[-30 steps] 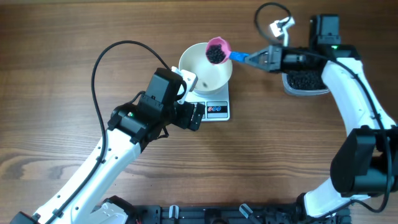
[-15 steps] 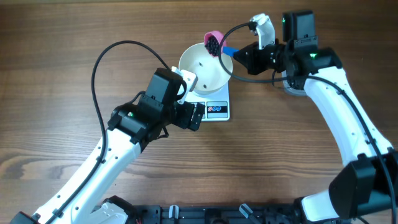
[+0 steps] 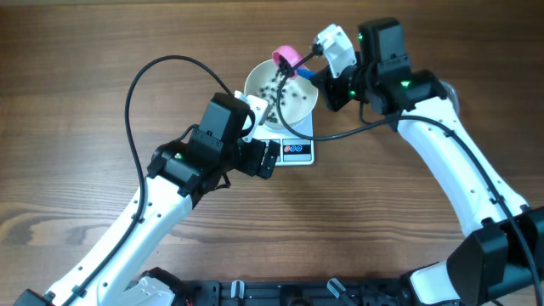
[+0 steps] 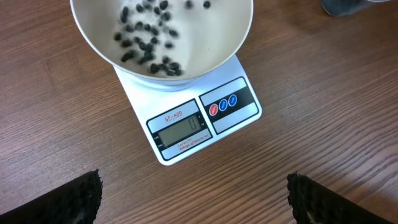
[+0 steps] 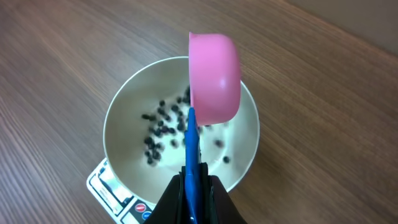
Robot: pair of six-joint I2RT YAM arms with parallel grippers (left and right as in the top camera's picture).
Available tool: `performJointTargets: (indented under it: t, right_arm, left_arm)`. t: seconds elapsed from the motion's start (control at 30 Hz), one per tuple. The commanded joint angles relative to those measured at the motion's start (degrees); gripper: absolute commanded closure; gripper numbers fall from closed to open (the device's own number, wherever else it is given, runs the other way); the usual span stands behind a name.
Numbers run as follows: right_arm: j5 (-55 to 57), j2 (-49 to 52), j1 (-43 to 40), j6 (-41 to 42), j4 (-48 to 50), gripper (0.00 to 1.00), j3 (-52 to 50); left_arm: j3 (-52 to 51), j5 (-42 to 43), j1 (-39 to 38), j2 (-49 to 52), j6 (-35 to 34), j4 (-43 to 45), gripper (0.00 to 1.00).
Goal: Scoop item into bowl and weigh 150g on scale
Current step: 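Carry the filled scoop over the white bowl and tip beans in, then return the empty scoop with the right gripper into the bean tub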
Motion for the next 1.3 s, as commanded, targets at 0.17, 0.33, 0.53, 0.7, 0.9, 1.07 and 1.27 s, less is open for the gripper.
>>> performJointTargets:
  t: [0.17, 0.33, 0.53, 0.7, 0.9, 1.07, 1.27]
  right_arm:
    - [4.3, -4.7, 0.6, -4.7, 0.8, 0.96, 0.7]
    - [7.5, -8.2, 3.2, -10.5, 0.7, 0.96, 0.7]
    - [11.6, -8.5, 5.1, -12.0, -0.2, 0.96, 0.7]
    - [11.6, -8.5, 4.6, 1.1, -1.7, 0.96, 0.7]
    - [10.4, -12.3, -12.0, 7.4, -8.3, 0.96, 0.7]
    - [6.0, -13.9, -28.3, 4.0, -16.2, 0.96, 0.6]
    - [17.4, -10.1, -31.6, 3.6, -22.7, 0.96, 0.1]
  left_arm:
    - [-0.5, -0.8, -0.1, 0.2, -0.6, 0.0, 0.0]
    - [-0.5, -0.8, -0.1, 0.2, -0.6, 0.0, 0.0]
    - [-0.5, -0.8, -0.1, 0.2, -0.6, 0.0, 0.0]
    - [-0.5, -0.8, -0.1, 0.2, -0.6, 0.0, 0.0]
    - [-0.5, -0.8, -0.1, 0.2, -0.6, 0.0, 0.0]
    - [-0.5, -0.8, -0.1, 0.2, -0.6, 0.0, 0.0]
    - [-0.5, -0.8, -0.1, 0.2, -0.6, 0.0, 0.0]
